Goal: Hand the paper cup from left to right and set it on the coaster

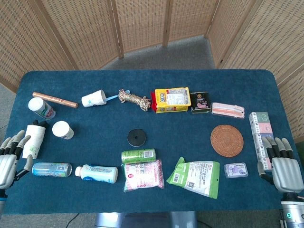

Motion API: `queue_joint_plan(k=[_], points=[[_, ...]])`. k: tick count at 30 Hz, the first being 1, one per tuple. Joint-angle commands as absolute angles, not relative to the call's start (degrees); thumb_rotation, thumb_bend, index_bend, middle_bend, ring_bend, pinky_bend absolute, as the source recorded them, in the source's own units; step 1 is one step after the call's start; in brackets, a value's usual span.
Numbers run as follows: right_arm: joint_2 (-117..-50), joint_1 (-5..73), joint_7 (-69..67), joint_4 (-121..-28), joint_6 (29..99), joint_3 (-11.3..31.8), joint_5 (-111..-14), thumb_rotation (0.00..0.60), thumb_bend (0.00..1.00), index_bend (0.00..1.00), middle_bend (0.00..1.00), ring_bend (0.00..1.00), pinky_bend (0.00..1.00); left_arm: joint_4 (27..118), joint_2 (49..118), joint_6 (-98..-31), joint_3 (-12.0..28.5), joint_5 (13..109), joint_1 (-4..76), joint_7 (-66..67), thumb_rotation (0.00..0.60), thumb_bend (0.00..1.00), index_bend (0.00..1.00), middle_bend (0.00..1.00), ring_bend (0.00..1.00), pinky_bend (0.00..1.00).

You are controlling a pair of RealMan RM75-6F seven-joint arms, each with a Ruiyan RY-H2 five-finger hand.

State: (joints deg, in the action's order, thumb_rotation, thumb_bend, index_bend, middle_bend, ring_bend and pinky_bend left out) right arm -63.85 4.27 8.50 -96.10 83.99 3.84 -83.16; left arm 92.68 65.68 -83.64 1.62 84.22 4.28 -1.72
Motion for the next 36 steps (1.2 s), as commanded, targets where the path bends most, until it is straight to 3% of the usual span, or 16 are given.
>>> queue_joint_plan(k=[1,17,23,28,30,33,36], points=[[-64.0,4.3,8.5,-96.1,83.9,3.9,-83.1,0.530,0.54,0.00,0.00,0.00,0.02,92.6,65.6,-83.5,1.7,84.0,4.3,-1.9,0.000,0.55,0.08,0.03,0.00,0.00],[-64.2,3.1,5.0,-94.5,84.6,3.1,-83.5,0.530,0.54,0.00,0.00,0.00,0.02,92.3,64.3,-81.2,2.9,82.8,5.6,-8.4,0.000,0.55,0.08,0.03,0.00,0.00],[-64.3,3.1,4.9,-94.3,84.4,3.2,-83.3,0.530,0.54,0.00,0.00,0.00,0.02,91.8,62.9,-76.1,3.4,81.1,7.5,-15.8,0.000,0.55,0.02,0.01,0.00,0.00],[-63.9,3.0,5.0,-94.9,84.3,3.4,-83.0,0.529,0.54,0.00,0.00,0.00,0.02,92.2,60.0,-70.0,3.6,78.4,10.3,-12.7,0.010,0.55,0.00,0.00,0.00,0.00],[-63.9,3.0,5.2,-95.0,84.3,3.4,-83.0,0.533,0.54,0.00,0.00,0.00,0.02,92.6,58.5,-66.8,3.5,76.8,11.8,-9.1,0.089,0.55,0.00,0.00,0.00,0.00],[-63.8,3.0,5.4,-95.4,84.2,3.3,-83.0,0.530,0.54,0.00,0.00,0.00,0.02,92.9,57.7,-64.1,3.8,73.7,13.8,-0.9,0.277,0.55,0.00,0.00,0.00,0.00],[-63.6,3.0,5.6,-95.7,84.3,3.4,-83.0,0.530,0.54,0.00,0.00,0.00,0.02,93.3,57.8,-62.8,4.0,70.9,15.6,7.4,0.419,0.55,0.00,0.00,0.00,0.00]])
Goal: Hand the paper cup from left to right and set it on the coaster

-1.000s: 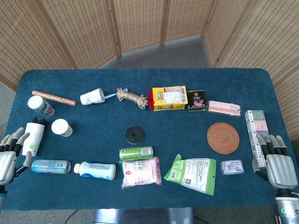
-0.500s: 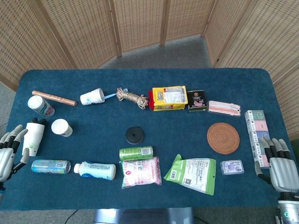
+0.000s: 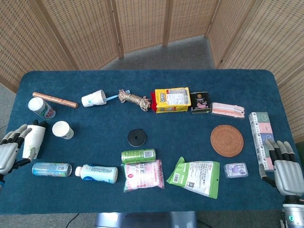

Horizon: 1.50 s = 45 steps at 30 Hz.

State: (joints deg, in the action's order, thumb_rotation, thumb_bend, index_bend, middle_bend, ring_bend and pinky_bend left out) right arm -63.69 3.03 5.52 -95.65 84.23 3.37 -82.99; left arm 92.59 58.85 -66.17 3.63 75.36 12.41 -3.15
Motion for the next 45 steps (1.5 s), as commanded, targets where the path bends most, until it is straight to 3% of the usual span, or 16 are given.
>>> queue_joint_plan(k=[1,9,40,45], points=[[-63.6,3.0,5.6,-95.8,84.3,3.5,-82.9,0.530,0.54,0.00,0.00,0.00,0.02,93.4,57.9,-62.8,4.1,70.0,16.0,10.2,0.446,0.55,0.00,0.00,0.00,0.00],[-63.2,2.6,5.3,-96.3,84.6,3.5,-82.6,0.529,0.54,0.00,0.00,0.00,0.02,93.0,61.1,-66.3,5.3,64.7,18.0,25.1,0.469,0.37,0.00,0.00,0.00,0.00],[-62.2,1.3,4.2,-96.9,84.8,3.7,-80.5,0.527,0.54,0.00,0.00,0.00,0.02,73.4,77.6,-51.7,6.5,66.1,27.4,8.9,0.480,0.37,0.00,0.00,0.00,0.00],[-62.2,1.2,4.7,-97.0,84.6,3.8,-80.0,0.528,0.54,0.00,0.00,0.00,0.02,71.0,79.0,-51.0,6.5,67.6,27.5,3.4,0.480,0.37,0.00,0.00,0.00,0.09]])
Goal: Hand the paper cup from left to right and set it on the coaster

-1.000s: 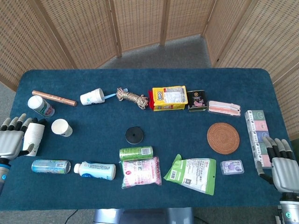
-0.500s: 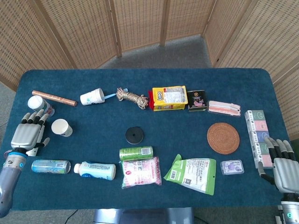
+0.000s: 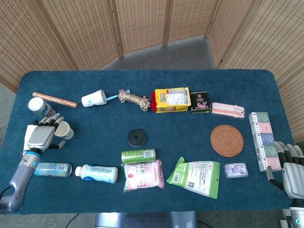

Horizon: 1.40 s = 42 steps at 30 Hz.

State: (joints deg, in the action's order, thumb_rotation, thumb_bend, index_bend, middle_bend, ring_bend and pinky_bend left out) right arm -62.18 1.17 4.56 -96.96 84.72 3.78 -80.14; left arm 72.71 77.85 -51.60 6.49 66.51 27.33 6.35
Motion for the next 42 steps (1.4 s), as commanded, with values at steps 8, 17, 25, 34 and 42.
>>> queue_joint_plan(k=[8,17,25,34,42], points=[[-62.7,1.4,4.7,-96.6,83.1,3.7,-78.7,0.530,0.54,0.00,0.00,0.00,0.02,65.9,82.3,-51.7,6.6,69.3,27.3,-1.9,0.469,0.37,0.09,0.00,0.09,0.27],[-62.8,1.4,4.6,-96.4,82.7,3.7,-78.4,0.529,0.54,0.00,0.00,0.00,0.02,63.1,83.9,-53.3,6.5,72.3,27.3,-7.1,0.490,0.37,0.18,0.10,0.20,0.36],[-63.0,1.5,4.5,-96.3,82.3,3.8,-78.4,0.530,0.54,0.00,0.00,0.00,0.02,63.4,83.6,-54.6,6.6,73.5,27.2,-8.9,0.494,0.40,0.20,0.16,0.24,0.38],[-63.1,1.6,4.6,-96.4,82.2,3.8,-78.5,0.530,0.54,0.00,0.00,0.00,0.02,61.4,84.7,-56.8,6.6,74.6,26.5,-11.1,0.520,0.48,0.27,0.25,0.33,0.48],[-62.9,1.8,4.8,-96.9,82.0,3.8,-78.5,0.530,0.54,0.00,0.00,0.00,0.02,59.9,85.6,-58.7,6.7,75.5,25.9,-13.3,0.549,0.48,0.29,0.29,0.37,0.51]])
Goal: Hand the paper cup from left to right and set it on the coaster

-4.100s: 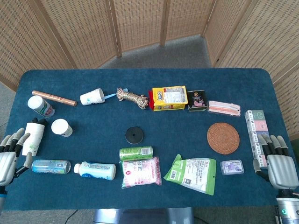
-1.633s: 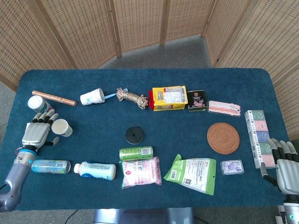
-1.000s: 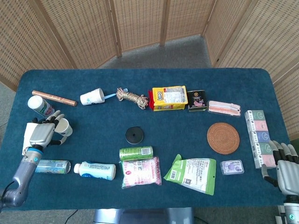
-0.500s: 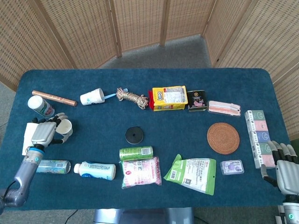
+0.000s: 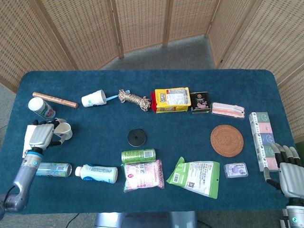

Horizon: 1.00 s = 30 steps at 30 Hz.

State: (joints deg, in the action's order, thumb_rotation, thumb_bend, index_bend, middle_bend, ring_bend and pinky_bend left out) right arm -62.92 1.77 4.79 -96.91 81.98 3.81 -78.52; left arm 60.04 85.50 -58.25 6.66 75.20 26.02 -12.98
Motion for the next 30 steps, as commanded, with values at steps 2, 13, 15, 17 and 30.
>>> queue_joint_plan(k=[2,13,15,17,30], points=[[-62.9,1.8,4.8,-97.0,81.9,3.8,-78.5,0.530,0.54,0.00,0.00,0.00,0.02,60.0,85.5,-59.3,6.9,75.9,25.9,-13.7,0.550,0.48,0.29,0.29,0.37,0.51],[-62.7,1.9,3.3,-97.5,80.8,3.0,-79.2,0.533,0.54,0.00,0.00,0.00,0.02,67.4,81.7,-60.0,9.9,77.7,29.4,-15.3,0.548,0.48,0.28,0.28,0.37,0.51],[-62.6,1.9,3.4,-97.5,80.8,2.5,-80.0,0.533,0.54,0.00,0.00,0.00,0.02,69.3,81.2,-59.6,10.7,78.0,30.6,-15.5,0.548,0.48,0.28,0.28,0.37,0.50],[-62.5,1.9,3.6,-97.8,80.7,2.0,-81.0,0.536,0.54,0.00,0.00,0.00,0.02,70.8,81.0,-59.2,11.3,78.2,31.6,-15.8,0.548,0.48,0.28,0.28,0.37,0.50],[-62.5,0.8,2.6,-98.4,82.5,-0.6,-85.8,0.540,0.54,0.00,0.00,0.00,0.02,76.2,84.1,-55.3,14.2,81.1,40.9,-16.2,0.549,0.48,0.28,0.28,0.37,0.50]])
